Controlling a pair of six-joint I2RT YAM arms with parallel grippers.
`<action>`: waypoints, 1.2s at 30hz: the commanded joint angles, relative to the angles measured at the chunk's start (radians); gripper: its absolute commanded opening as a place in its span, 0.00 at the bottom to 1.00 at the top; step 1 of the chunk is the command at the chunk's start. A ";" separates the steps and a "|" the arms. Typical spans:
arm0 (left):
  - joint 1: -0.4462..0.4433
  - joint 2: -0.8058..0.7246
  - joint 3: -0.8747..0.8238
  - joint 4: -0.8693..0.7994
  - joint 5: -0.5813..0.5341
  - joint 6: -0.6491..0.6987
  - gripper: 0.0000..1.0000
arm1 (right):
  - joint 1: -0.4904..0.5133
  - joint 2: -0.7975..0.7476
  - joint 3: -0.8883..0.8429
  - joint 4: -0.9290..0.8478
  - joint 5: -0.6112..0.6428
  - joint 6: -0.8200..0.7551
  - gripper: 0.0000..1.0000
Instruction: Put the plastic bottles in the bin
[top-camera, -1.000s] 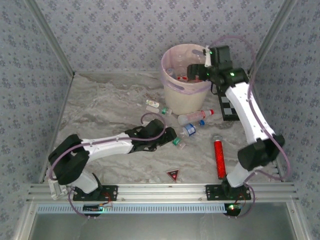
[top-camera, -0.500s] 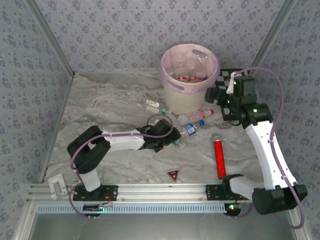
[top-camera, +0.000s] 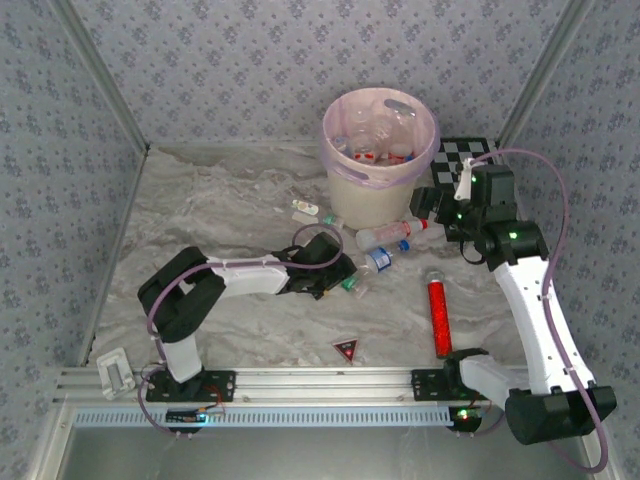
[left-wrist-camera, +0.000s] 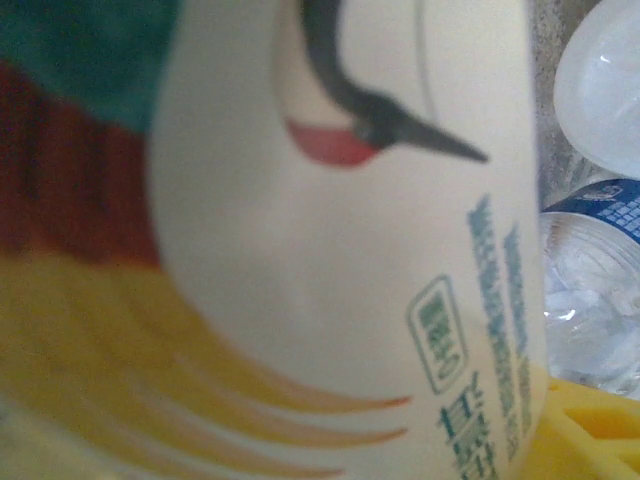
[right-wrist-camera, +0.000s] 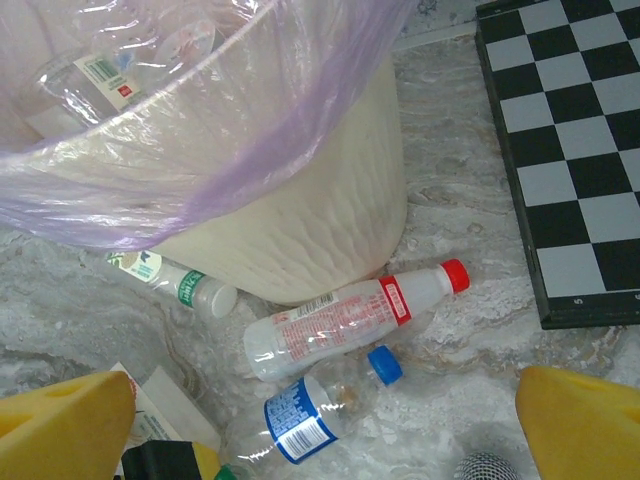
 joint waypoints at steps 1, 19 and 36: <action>0.010 -0.057 -0.025 -0.040 -0.064 0.000 0.73 | -0.010 -0.043 -0.044 0.021 -0.066 -0.007 1.00; 0.019 -0.421 -0.094 -0.171 -0.358 0.571 0.57 | 0.008 -0.056 -0.114 0.427 -0.636 0.145 1.00; 0.082 -0.701 -0.188 0.024 0.215 1.280 0.55 | 0.296 0.324 0.209 0.184 -0.684 -0.067 1.00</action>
